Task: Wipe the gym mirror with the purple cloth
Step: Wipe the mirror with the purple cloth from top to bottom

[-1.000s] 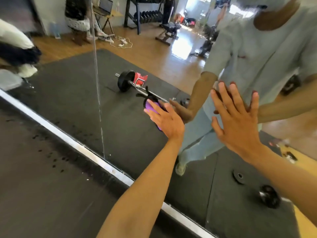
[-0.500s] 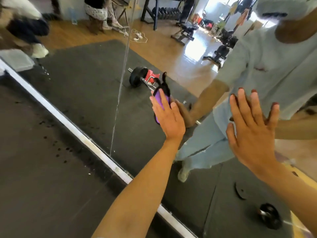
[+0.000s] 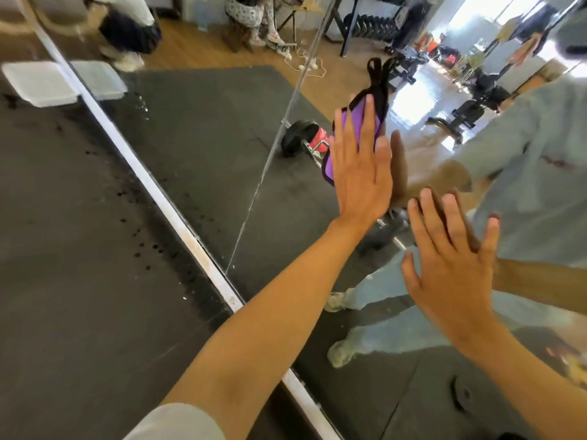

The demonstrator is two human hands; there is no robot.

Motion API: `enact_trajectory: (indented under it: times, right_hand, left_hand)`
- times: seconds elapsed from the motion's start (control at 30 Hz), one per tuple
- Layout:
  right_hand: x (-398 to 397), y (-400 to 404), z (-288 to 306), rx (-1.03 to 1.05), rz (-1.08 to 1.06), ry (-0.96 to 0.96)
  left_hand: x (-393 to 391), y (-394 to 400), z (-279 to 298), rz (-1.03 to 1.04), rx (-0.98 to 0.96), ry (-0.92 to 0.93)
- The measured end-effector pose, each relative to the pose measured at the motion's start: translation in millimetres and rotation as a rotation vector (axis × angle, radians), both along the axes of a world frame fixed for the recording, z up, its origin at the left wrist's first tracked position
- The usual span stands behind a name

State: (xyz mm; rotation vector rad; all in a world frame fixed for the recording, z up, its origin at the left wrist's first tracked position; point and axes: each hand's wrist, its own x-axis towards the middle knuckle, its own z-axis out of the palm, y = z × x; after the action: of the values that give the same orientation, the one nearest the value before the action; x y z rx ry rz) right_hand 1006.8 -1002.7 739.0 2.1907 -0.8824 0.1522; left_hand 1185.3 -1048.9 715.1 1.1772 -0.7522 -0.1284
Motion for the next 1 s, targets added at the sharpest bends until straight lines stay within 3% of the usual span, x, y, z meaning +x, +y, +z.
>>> enact_trajectory:
  times: [0.07,0.17,0.3,0.43,0.53,0.63,0.7,0.77,1.0]
  right_hand:
    - [1,-2,-2,-0.01,0.017,-0.016]
    - [1,-4,-4,-0.014,0.041,-0.029]
    - [16,-6,-23,0.01,0.083,0.036]
    - [39,-10,-67,0.055,0.074,0.151]
    - [46,-11,-101,0.1,0.068,0.228]
    - [43,-11,-132,0.135,0.065,0.258]
    - [39,-10,-157,0.147,0.04,0.283]
    - [33,-8,-187,0.188,0.02,0.307]
    - [31,-10,-286,0.168,0.056,0.278]
  left_hand:
    - [24,-11,-7,0.039,0.027,0.068]
    - [45,-18,-51,0.082,0.145,0.42]
    - [35,-19,-152,0.065,0.149,0.845]
    - [-6,-13,-237,0.05,0.228,1.096]
    - [-19,-4,-225,0.01,0.267,1.017]
    - [-22,0,-203,-0.006,0.11,0.545]
    - [-22,-3,-215,-0.003,0.111,0.261]
    - [-23,-6,-247,0.033,0.126,0.269]
    - [-61,12,-424,-0.04,0.205,0.625]
